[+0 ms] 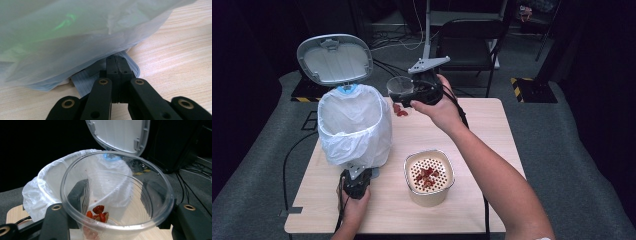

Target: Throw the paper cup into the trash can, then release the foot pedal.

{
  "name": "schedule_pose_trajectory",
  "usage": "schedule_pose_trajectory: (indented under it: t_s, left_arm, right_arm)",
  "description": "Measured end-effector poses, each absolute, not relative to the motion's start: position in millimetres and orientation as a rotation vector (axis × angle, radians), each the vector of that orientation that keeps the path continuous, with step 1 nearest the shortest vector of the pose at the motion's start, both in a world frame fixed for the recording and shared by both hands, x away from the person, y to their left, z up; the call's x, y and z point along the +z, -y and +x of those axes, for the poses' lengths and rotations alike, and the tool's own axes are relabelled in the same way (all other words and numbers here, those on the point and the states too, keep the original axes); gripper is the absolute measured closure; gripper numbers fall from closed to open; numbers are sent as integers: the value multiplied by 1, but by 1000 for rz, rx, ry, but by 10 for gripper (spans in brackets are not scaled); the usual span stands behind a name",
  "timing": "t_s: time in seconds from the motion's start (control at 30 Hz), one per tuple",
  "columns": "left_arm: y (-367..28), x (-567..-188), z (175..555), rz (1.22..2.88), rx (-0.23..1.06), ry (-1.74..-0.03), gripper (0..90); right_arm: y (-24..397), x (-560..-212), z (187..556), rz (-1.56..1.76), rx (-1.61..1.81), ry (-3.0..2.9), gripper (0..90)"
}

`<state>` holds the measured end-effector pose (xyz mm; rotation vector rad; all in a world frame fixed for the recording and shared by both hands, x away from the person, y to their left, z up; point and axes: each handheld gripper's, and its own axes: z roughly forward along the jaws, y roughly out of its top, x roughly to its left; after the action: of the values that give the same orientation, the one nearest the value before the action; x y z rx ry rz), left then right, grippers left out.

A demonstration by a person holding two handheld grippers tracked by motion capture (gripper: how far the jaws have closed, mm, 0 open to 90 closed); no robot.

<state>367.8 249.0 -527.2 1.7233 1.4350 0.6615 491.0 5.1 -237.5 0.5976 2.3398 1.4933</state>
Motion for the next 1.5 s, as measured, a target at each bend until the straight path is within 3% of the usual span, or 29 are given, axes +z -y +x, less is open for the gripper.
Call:
schedule_pose_trajectory:
  t_s: [0.7, 1.27, 1.33, 1.43, 1.5]
  left_arm:
    - [-250, -528, 368, 1714, 659, -1435, 900]
    - [-250, -528, 368, 1713, 657, -1438, 900]
    - [-250, -528, 368, 1709, 655, -1439, 900]
    - [-250, -528, 368, 1713, 657, -1438, 900]
    - [-250, -528, 368, 1712, 657, -1438, 900]
  right_arm:
    - [-81, -232, 491, 478, 1512, -2393, 383]
    - [-149, -265, 499, 502, 1420, -2431, 357]
    - [-153, -267, 499, 516, 1412, -2418, 322]
    - [-159, -270, 498, 590, 1415, -2373, 44]
    - [-161, -272, 499, 637, 1440, -2403, 16]
